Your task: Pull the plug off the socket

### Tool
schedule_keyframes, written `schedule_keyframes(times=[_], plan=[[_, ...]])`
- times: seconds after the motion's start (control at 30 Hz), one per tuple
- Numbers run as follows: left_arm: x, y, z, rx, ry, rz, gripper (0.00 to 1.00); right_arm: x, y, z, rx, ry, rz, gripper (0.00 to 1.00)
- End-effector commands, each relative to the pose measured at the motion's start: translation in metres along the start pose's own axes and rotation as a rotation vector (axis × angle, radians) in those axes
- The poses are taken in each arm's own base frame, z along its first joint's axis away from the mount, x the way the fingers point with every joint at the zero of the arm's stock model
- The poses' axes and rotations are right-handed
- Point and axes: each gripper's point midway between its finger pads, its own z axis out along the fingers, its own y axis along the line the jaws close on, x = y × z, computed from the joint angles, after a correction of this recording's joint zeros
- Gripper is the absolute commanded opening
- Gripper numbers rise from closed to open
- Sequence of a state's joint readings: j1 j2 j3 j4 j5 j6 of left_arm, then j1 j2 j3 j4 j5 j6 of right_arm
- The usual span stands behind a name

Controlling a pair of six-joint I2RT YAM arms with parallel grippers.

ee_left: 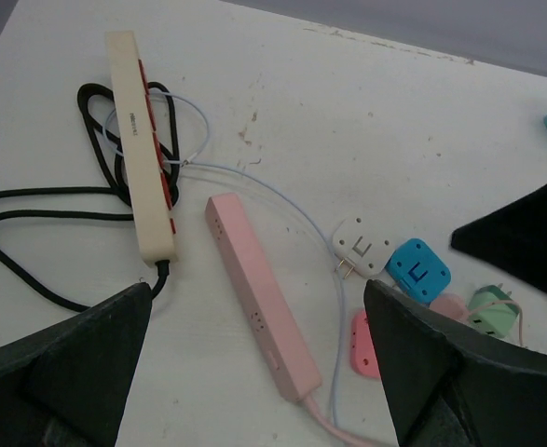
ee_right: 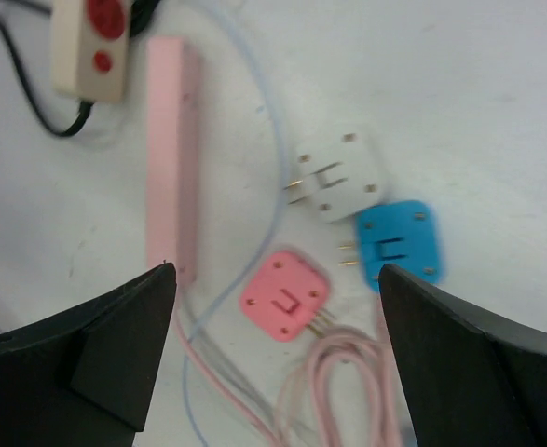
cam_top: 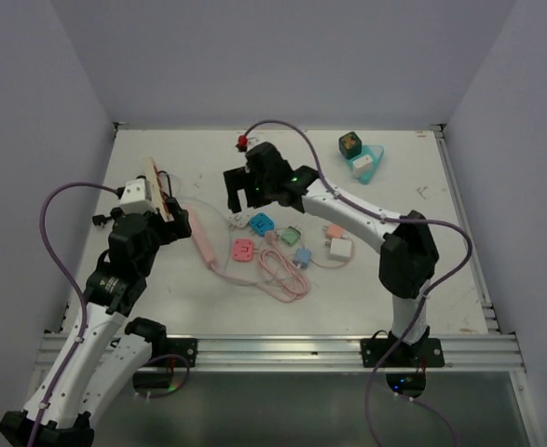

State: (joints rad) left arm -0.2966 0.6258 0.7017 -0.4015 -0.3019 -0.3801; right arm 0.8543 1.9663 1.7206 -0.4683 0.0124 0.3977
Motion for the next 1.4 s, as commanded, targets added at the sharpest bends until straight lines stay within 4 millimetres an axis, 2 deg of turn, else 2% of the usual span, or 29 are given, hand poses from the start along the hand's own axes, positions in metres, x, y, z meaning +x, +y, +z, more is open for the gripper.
schedule_keyframes(times=[0.0, 0.07, 0.1, 0.2, 0.23, 0.27, 0.3, 0.37, 0.4, 0.5, 0.53, 0.6, 0.67, 0.7, 0.77, 0.8, 0.9, 1.03, 1.23, 1.3, 1.37], plan=[[-0.003, -0.004, 0.002, 0.045, -0.034, 0.058, 1.0, -0.046, -0.118, -0.061, 0.29, -0.12, 0.107, 0.95], [0.002, -0.001, 0.002, 0.041, -0.031, 0.079, 1.0, -0.051, -0.156, -0.075, 0.347, -0.14, 0.18, 0.95], [0.002, 0.0, 0.002, 0.037, -0.036, 0.078, 1.0, -0.057, -0.191, -0.089, 0.399, -0.17, 0.256, 0.96], [0.004, 0.0, 0.002, 0.04, -0.045, 0.072, 1.0, -0.059, -0.239, -0.105, 0.458, -0.207, 0.366, 0.96], [0.005, 0.001, 0.002, 0.04, -0.049, 0.066, 1.0, -0.062, -0.266, -0.114, 0.482, -0.233, 0.426, 0.97], [0.005, 0.001, 0.003, 0.036, -0.052, 0.064, 1.0, -0.063, -0.279, -0.118, 0.488, -0.249, 0.465, 0.97], [0.004, 0.001, 0.004, 0.038, -0.059, 0.064, 1.0, -0.063, -0.305, -0.125, 0.516, -0.276, 0.548, 0.97], [0.006, 0.002, 0.006, 0.031, -0.051, 0.073, 0.99, -0.068, -0.328, -0.128, 0.524, -0.322, 0.622, 0.97], [0.007, 0.002, 0.006, 0.03, -0.049, 0.075, 1.0, -0.068, -0.347, -0.133, 0.547, -0.354, 0.692, 0.96], [0.008, 0.002, 0.008, 0.026, -0.043, 0.078, 1.0, -0.068, -0.382, -0.132, 0.581, -0.421, 0.826, 0.96], [0.008, 0.003, 0.008, 0.025, -0.044, 0.081, 1.0, -0.066, -0.393, -0.123, 0.586, -0.432, 0.861, 0.96], [0.009, 0.006, 0.008, 0.01, -0.046, 0.081, 1.0, -0.07, -0.412, -0.121, 0.604, -0.478, 0.952, 0.96], [0.008, 0.007, 0.009, 0.005, -0.047, 0.084, 1.0, -0.06, -0.425, -0.103, 0.636, -0.457, 1.004, 0.96], [0.008, 0.007, 0.009, 0.002, -0.048, 0.084, 1.0, -0.065, -0.431, -0.102, 0.654, -0.478, 1.025, 0.96], [0.01, 0.008, 0.01, -0.003, -0.04, 0.087, 1.0, -0.051, -0.442, -0.088, 0.692, -0.456, 1.076, 0.96], [0.01, 0.008, 0.01, -0.005, -0.039, 0.089, 1.0, -0.051, -0.448, -0.086, 0.71, -0.475, 1.102, 0.96], [0.014, 0.009, 0.012, -0.012, -0.028, 0.094, 1.0, -0.049, -0.461, -0.07, 0.721, -0.499, 1.113, 0.97], [0.015, 0.01, 0.014, -0.019, -0.02, 0.097, 1.0, -0.05, -0.482, -0.062, 0.786, -0.526, 1.077, 0.97], [0.017, 0.013, 0.015, -0.035, -0.012, 0.103, 1.0, -0.054, -0.501, -0.04, 0.691, -0.556, 1.058, 0.97], [0.019, 0.013, 0.016, -0.037, -0.006, 0.106, 1.0, -0.043, -0.516, -0.039, 0.626, -0.552, 1.105, 0.96], [0.02, 0.014, 0.018, -0.041, 0.001, 0.109, 1.0, -0.047, -0.517, -0.033, 0.552, -0.573, 1.096, 0.95]])
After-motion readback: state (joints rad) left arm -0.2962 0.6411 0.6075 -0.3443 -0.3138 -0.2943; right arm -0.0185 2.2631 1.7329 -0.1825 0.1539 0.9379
